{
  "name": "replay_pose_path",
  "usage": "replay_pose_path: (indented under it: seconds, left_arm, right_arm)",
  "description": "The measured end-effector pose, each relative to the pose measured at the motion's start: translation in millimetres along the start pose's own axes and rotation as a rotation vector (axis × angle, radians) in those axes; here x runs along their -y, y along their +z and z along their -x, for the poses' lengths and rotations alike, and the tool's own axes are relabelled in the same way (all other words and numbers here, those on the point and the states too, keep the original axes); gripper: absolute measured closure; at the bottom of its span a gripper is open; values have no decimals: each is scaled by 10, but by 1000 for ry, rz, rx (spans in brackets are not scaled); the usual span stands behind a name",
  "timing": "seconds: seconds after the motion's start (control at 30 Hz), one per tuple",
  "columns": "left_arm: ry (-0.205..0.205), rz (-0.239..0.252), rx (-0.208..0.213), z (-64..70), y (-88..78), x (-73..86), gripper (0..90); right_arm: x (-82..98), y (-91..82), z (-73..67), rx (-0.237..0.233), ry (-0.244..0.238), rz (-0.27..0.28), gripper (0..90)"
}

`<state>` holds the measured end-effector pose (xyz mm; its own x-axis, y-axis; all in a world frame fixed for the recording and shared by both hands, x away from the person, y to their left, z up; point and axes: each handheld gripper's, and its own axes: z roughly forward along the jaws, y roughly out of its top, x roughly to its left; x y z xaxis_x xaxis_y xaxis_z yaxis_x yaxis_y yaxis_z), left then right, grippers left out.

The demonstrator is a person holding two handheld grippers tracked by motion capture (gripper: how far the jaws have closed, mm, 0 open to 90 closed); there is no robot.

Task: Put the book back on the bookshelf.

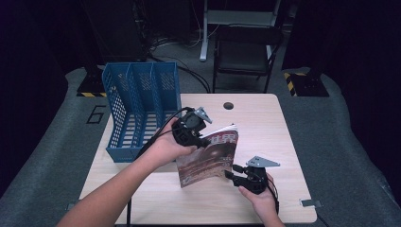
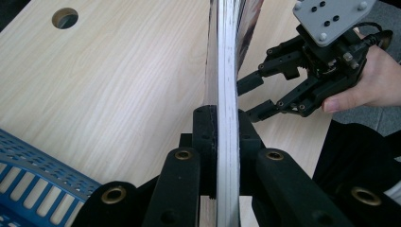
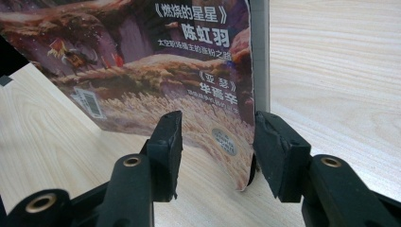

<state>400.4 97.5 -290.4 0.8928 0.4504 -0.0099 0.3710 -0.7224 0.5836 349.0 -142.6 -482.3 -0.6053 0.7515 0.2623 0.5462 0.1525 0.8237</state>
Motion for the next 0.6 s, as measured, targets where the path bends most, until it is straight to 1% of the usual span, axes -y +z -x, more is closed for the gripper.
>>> replay_pose_path:
  seconds: [0.03, 0.1, 0.17, 0.27, 0.37, 0.43, 0.47, 0.6]
  left_arm:
    - [1, 0, -3, -3, 0, -3, 838]
    - [-5, 0, -5, -15, 4, -5, 838]
    - [-15, 5, -11, -20, 7, -3, 838]
    - [-17, 2, -3, -32, 3, -5, 838]
    - [-18, 3, -4, -37, 3, -12, 839]
    - [-19, -1, 1, -34, 2, -16, 839]
    - [-11, -2, 2, -38, 1, -20, 838]
    - [-18, 5, 3, -30, 6, -21, 839]
  right_arm:
    - [0, 0, 0, 0, 0, 0, 524]
    - [1, -6, 1, -14, -4, 0, 525]
    - [0, -6, 1, -16, -2, 4, 525]
    - [0, -7, 2, -17, 1, 1, 525]
    - [0, -3, 12, -10, -12, -2, 525]
    - [0, -2, 8, -9, -8, -3, 525]
    - [0, 0, 3, -6, -1, -1, 525]
    - [0, -2, 4, -5, -1, -1, 525]
